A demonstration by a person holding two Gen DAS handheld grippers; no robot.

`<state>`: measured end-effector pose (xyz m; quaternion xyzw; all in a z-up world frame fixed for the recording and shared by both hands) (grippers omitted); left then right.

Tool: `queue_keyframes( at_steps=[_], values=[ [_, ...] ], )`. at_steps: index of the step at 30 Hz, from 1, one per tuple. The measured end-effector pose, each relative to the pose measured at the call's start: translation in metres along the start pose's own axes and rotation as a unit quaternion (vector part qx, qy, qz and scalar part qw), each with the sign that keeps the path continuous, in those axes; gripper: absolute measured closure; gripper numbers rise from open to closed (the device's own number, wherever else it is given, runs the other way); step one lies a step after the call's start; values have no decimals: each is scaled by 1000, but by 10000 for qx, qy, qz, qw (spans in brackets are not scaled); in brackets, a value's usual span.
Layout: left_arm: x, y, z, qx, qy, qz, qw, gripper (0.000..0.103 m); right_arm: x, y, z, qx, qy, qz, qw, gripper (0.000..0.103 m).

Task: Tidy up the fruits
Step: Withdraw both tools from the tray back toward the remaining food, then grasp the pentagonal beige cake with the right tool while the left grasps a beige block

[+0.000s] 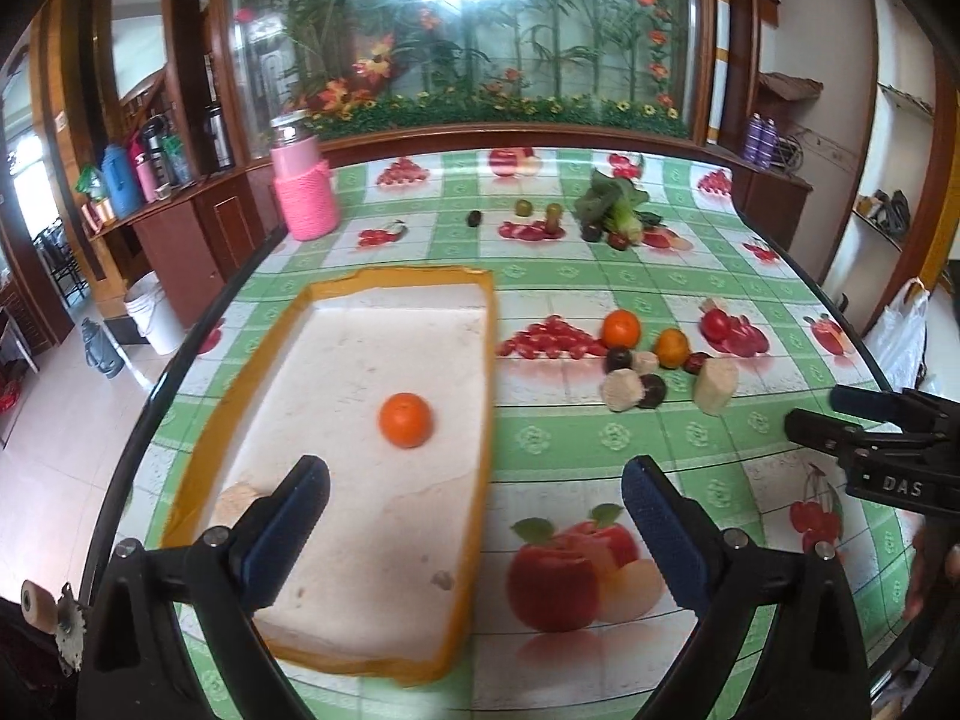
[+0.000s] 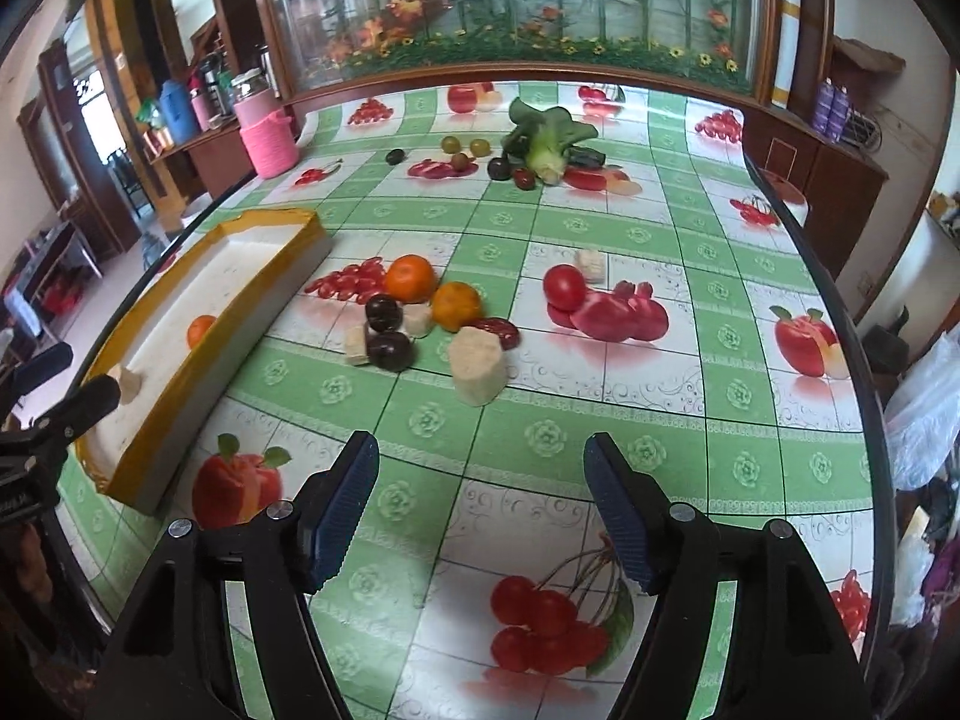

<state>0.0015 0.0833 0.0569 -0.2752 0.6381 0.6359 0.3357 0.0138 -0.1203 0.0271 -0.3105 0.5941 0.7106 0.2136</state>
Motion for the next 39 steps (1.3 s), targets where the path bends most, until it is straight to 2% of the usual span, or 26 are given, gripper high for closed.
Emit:
queue_keyframes(
  at_steps=[9, 12, 15, 16, 22, 27, 32, 37, 39],
  values=[
    [-2, -8, -30, 128, -256, 192, 9994, 4, -10, -58, 8, -483, 285, 217, 9982, 33],
    [-3, -11, -33, 119, -319, 255, 9991, 4, -11, -78, 8, -499, 400, 311, 9975, 44],
    [-4, -15, -38, 118, -365, 308, 9988, 4, -12, -93, 7, -563, 405, 395, 9968, 61],
    [-5, -18, -39, 142, -354, 340, 9987, 3, -13, -97, 7, -597, 414, 388, 9966, 70],
    [-13, -40, -56, 358, -285, 513, 9976, 3, -15, -86, 0, -761, 417, 189, 9961, 70],
    [-22, -72, -77, 612, -244, 693, 9954, 4, -12, -59, -25, -547, 439, -22, 9975, 70],
    [-16, -109, -88, 769, -409, 1105, 9901, 20, -2, -44, -50, -401, 273, -67, 9988, 69],
    [-10, -131, -90, 930, -462, 1372, 9851, 22, -2, -37, -58, -441, 147, -191, 9987, 69],
    [-8, -136, -91, 1113, -413, 1479, 9818, 31, -3, -36, -57, -497, 135, -228, 9984, 69]
  ],
)
Point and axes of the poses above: each gripper's, at about its wrist camera, not at the fingertips, and y roughly against the way its jaws point, z to its left, x to its underside, the point moved 5 cm from there along -y, roughly the way its jaws point, and after that the axes turned 6 degrees about -z, right-handed, at the moved point
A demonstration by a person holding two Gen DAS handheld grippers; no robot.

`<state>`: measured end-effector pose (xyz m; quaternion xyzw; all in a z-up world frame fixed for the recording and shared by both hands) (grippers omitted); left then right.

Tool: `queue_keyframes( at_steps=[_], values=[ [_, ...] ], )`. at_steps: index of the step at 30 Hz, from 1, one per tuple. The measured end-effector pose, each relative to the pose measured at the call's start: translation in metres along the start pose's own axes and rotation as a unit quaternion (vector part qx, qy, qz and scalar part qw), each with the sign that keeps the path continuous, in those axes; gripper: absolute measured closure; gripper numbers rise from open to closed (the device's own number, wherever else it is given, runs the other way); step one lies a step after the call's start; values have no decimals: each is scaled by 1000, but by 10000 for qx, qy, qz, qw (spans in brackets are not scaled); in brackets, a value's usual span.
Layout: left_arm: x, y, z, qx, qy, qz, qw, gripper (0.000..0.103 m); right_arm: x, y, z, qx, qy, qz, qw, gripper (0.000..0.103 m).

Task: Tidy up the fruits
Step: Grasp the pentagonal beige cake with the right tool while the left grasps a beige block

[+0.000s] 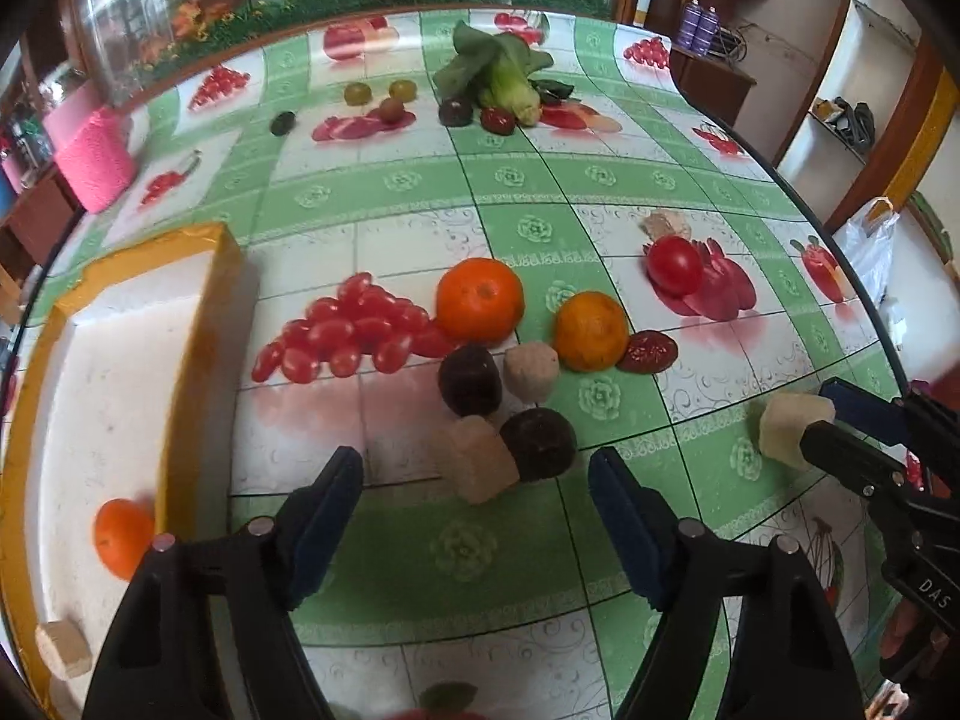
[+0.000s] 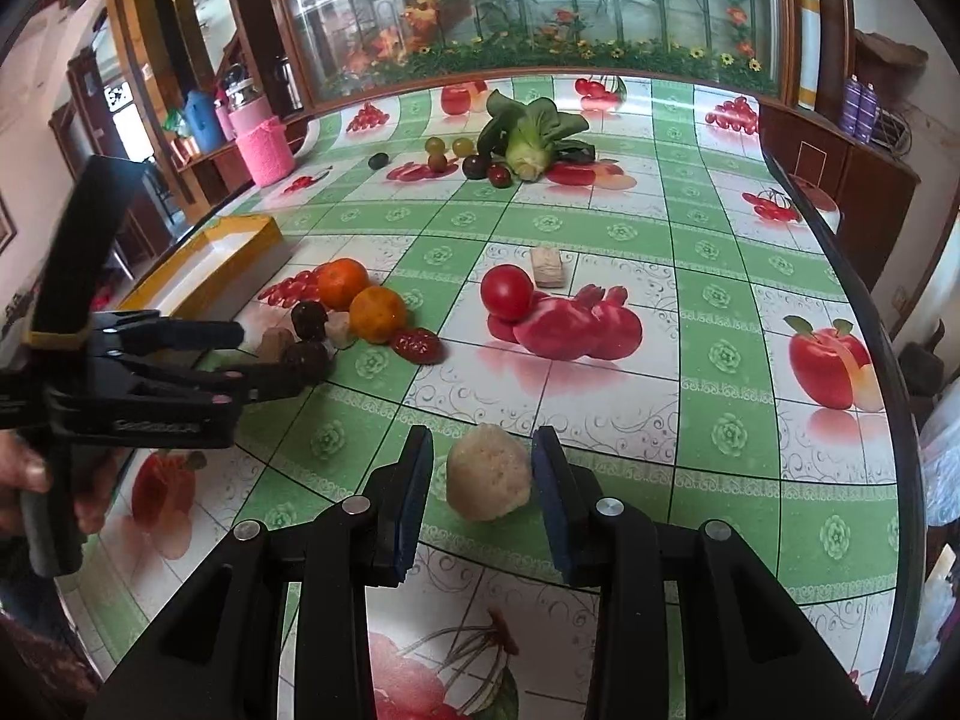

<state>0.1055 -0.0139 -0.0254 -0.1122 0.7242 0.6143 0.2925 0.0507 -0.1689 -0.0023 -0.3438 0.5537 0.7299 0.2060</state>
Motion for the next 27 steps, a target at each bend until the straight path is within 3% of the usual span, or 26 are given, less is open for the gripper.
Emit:
queue_keyframes(
  at_steps=[1, 4, 9, 14, 20, 23, 27],
  values=[
    [2, -2, -1, 154, 26, 114, 9998, 42, 0, 0, 1, -23, -5, -15, 10000, 69],
    [9, 5, -8, 377, -215, 137, 9990, 52, -1, -1, 2, -53, -8, -37, 10000, 69],
    [11, 6, -13, 236, -414, 99, 9988, 52, -1, -11, 1, -28, 34, 60, 10000, 69],
    [5, 2, -5, 283, -286, 57, 9992, 51, 0, -22, 6, -27, 177, 227, 9996, 66],
    [0, -1, 2, 414, -229, -68, 9989, 51, 4, -28, 2, 22, 252, 301, 9992, 70],
    [-1, -1, -2, 526, -300, -230, 9979, 62, 6, -24, 0, -41, 135, 296, 9995, 70],
    [3, 0, -10, 458, -481, -329, 9973, 65, 5, -19, 0, -91, 50, 275, 9996, 70]
  ],
)
Point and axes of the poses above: each gripper's, at about its wrist camera, not at the fingertips, and y roughly against the way its jaws point, z to its left, x to its underside, the point moved 5 cm from there along -y, roughly the way its jaws point, and after that the axes turned 6 degrees about -z, right-handed, at the moved point
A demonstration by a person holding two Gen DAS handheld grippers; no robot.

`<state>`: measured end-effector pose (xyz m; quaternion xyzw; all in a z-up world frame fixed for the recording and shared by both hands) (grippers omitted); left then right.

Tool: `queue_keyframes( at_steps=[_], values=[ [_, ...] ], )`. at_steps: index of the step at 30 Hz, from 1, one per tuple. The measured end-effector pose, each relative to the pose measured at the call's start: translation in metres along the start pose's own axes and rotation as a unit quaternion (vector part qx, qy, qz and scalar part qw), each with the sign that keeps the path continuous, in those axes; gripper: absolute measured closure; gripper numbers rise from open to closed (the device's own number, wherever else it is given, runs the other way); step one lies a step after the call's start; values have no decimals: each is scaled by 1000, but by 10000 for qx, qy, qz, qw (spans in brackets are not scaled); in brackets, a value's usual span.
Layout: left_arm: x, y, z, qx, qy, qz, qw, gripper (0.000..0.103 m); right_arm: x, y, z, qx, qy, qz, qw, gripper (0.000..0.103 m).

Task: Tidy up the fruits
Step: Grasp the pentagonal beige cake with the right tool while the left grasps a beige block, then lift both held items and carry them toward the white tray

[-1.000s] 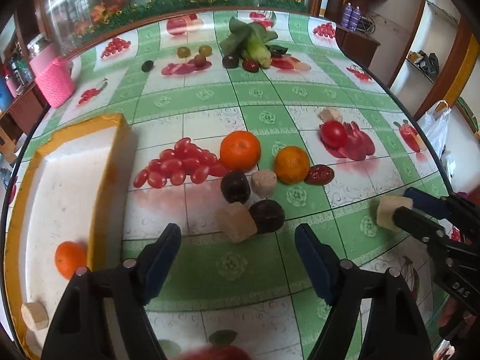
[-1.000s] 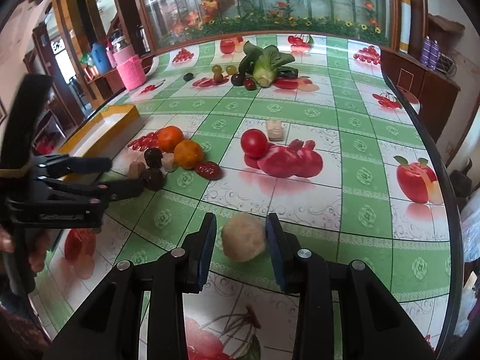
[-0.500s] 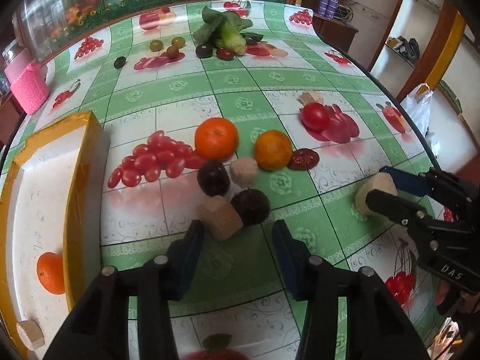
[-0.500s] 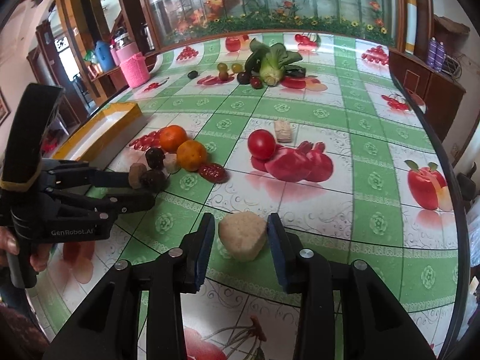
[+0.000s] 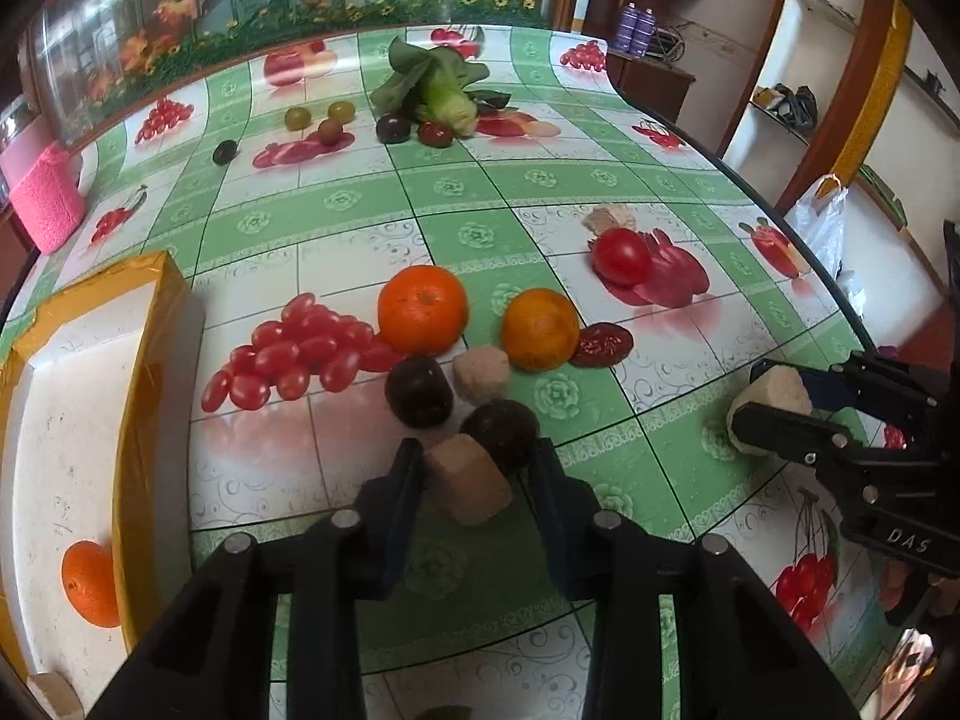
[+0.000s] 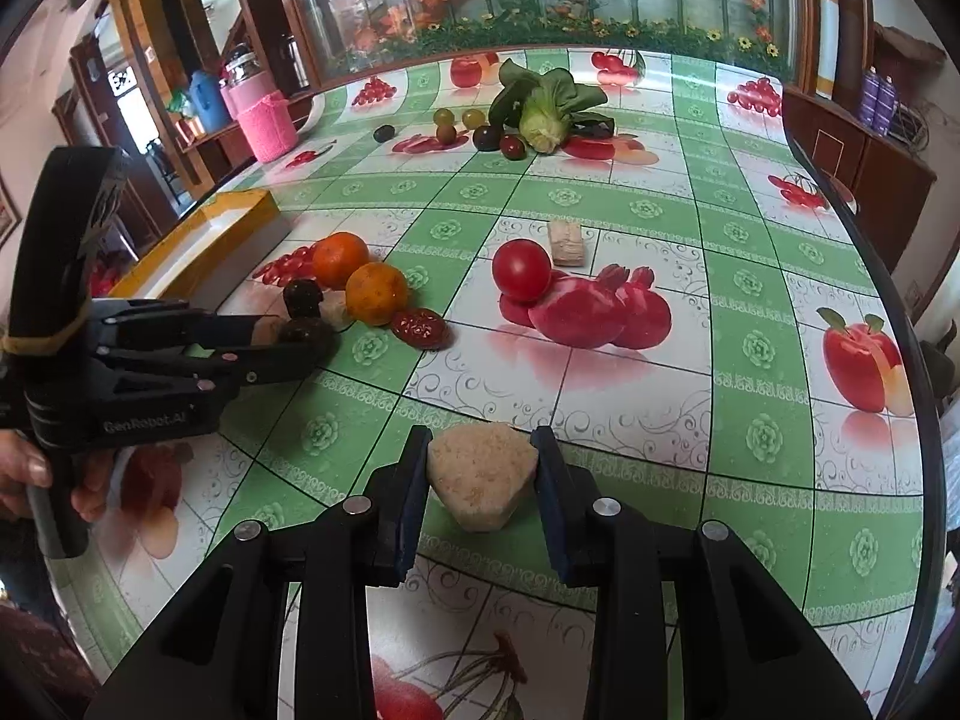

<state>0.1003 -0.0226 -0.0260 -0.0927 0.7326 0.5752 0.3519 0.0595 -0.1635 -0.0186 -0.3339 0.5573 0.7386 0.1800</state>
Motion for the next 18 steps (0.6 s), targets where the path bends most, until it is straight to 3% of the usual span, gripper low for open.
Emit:
queue_keyframes(
  at_steps=[5, 13, 18],
  values=[
    [8, 11, -1, 345, 371, 140, 9986, 66, 2, 4, -1, -113, -232, 16, 9997, 70],
    [30, 26, -12, 425, 99, 180, 9989, 64, 7, 11, -5, -43, -339, 36, 9994, 70],
    [36, 30, -13, 502, 174, 170, 9984, 40, 12, 9, -9, 40, -389, 147, 9991, 70]
  ],
)
Point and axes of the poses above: each gripper's, at about its wrist camera, not at the fingertips, and y roughly against the way its jaws point, z to its left, x to its underside, the point moved 5 cm from there along -y, roughly the way its jaws point, and after that the axes turned 6 degrees about -z, right-handed, at the moved point
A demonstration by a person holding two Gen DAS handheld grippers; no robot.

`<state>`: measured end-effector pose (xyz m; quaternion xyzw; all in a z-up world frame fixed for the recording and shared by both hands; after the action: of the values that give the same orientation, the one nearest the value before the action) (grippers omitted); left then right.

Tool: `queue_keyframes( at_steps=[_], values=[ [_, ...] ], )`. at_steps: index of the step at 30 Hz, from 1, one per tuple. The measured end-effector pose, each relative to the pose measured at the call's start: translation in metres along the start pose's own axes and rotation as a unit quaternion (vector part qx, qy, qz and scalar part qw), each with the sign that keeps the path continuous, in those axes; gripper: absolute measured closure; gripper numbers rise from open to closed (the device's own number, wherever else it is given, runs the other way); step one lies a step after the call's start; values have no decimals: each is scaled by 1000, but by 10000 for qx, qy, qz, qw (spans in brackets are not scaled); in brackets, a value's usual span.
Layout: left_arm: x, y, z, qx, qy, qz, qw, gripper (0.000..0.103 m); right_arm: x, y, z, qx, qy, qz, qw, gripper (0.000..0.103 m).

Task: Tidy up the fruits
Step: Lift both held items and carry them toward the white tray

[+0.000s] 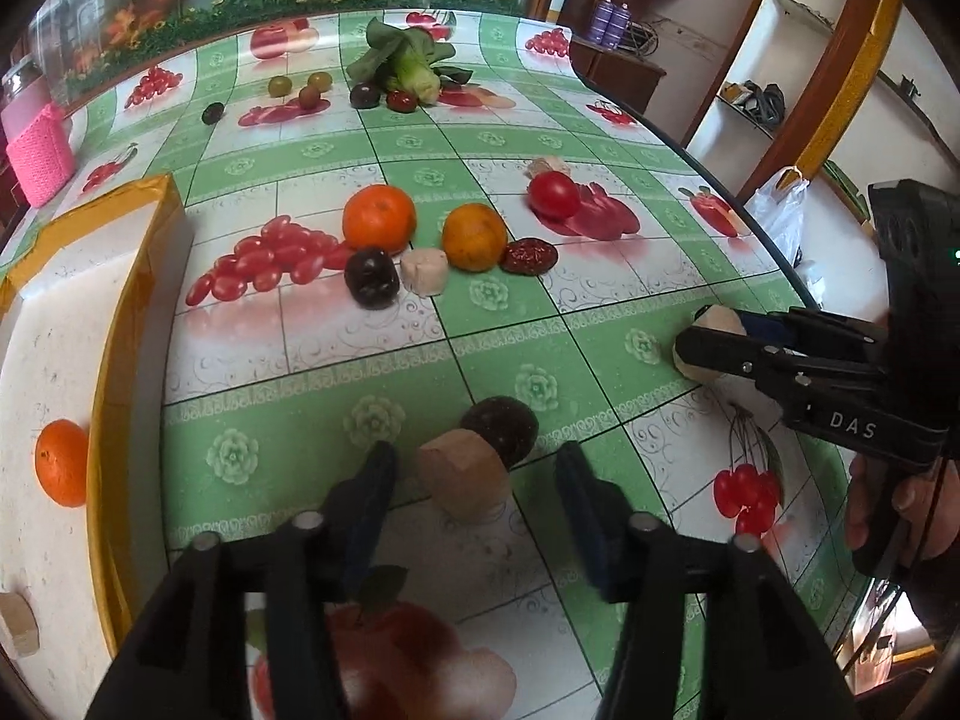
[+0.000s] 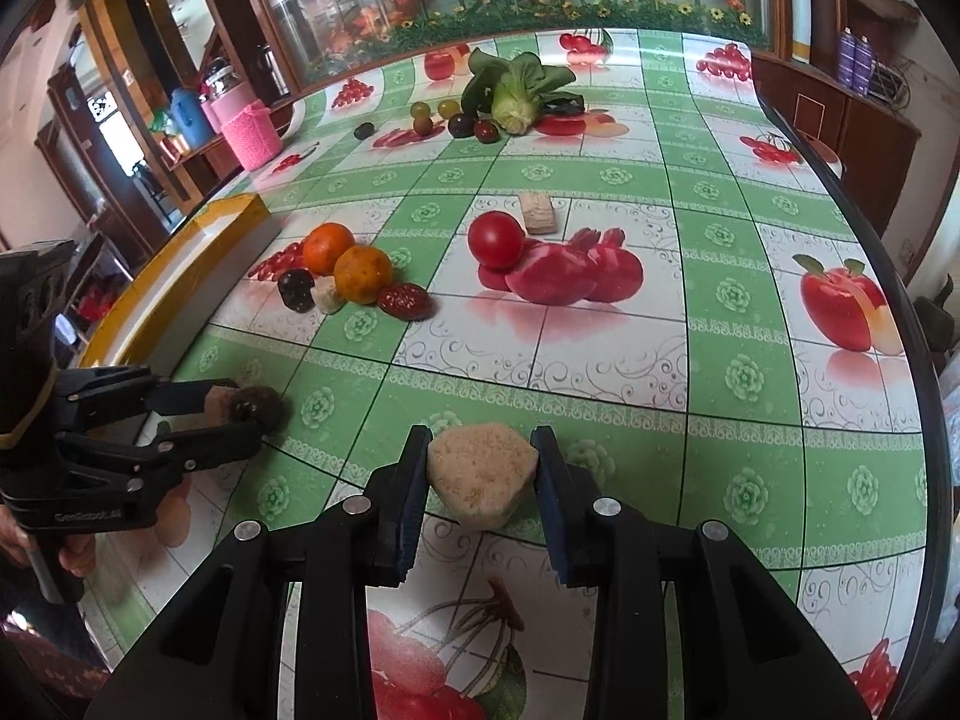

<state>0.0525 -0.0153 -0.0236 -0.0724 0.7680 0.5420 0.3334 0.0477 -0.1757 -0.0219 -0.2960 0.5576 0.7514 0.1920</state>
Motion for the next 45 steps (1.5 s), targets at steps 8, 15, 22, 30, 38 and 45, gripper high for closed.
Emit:
queue_keyframes(
  at_steps=[8, 15, 22, 30, 38, 45],
  values=[
    [4, -1, -7, -252, -506, -94, 9984, 70, 4, -2, -3, 119, 47, 7, 9999, 69],
    [11, 9, -6, -42, -511, -69, 9987, 70, 7, -2, -3, 202, 126, -15, 9997, 70],
    [24, 22, -7, 50, -187, -55, 9998, 70, 11, 8, -2, 215, 79, -92, 9997, 70],
    [33, 34, -13, 258, 88, -189, 9995, 70, 13, 22, 9, 217, 132, -195, 9995, 70],
    [37, 48, -12, 290, 243, -349, 9987, 70, 26, 27, 37, 143, 370, -72, 9992, 70],
    [38, 68, -8, 251, 276, -603, 9975, 70, 24, 32, 55, 74, 485, -82, 9988, 70]
  ],
)
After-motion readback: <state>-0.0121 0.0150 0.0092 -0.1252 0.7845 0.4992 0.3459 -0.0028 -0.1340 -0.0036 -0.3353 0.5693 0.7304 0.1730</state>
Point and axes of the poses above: each gripper's, at about its wrist camera, not at the fingertips, and y roughly against the way its jaws point, z to its left, x to its underside, the point moved 5 cm from there along -y, roughly the way its jaws point, and after that the axes turned 6 degrees about -z, right-handed, at the moved point
